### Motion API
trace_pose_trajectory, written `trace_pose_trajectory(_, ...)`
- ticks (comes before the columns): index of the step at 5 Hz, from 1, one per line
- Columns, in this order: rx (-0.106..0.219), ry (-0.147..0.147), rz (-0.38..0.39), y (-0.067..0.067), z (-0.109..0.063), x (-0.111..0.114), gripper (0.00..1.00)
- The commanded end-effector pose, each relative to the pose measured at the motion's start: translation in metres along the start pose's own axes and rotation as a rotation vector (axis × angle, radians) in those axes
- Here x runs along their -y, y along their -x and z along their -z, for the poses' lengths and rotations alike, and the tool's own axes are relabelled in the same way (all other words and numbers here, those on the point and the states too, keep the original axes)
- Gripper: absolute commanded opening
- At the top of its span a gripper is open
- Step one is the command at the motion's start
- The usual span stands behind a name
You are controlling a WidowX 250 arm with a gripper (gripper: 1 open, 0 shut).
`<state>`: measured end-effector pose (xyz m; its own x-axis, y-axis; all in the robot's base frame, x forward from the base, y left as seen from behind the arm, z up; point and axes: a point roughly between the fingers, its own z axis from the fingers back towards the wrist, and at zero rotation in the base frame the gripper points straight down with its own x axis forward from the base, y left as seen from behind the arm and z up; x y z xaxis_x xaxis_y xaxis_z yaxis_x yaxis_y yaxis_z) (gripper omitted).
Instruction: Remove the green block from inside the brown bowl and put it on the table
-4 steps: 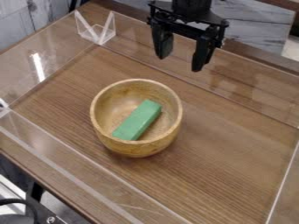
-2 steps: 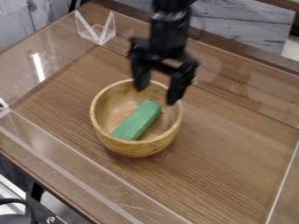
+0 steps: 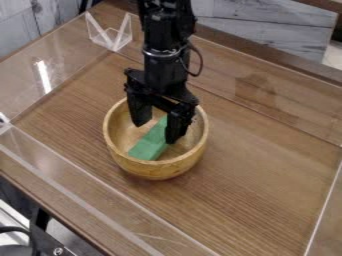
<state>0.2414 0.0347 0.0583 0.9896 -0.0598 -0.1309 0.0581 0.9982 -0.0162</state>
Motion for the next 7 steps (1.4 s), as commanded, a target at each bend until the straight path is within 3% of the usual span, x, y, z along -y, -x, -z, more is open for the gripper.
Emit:
trace_pose_trajectory(1, 0.078, -0.009, -0.005, -0.006, -0.014, -0.004, 1.00)
trace_pose_trajectory(7, 0.136, 0.017, -0.014, -0.014, 0.004, -0.009, 1.00)
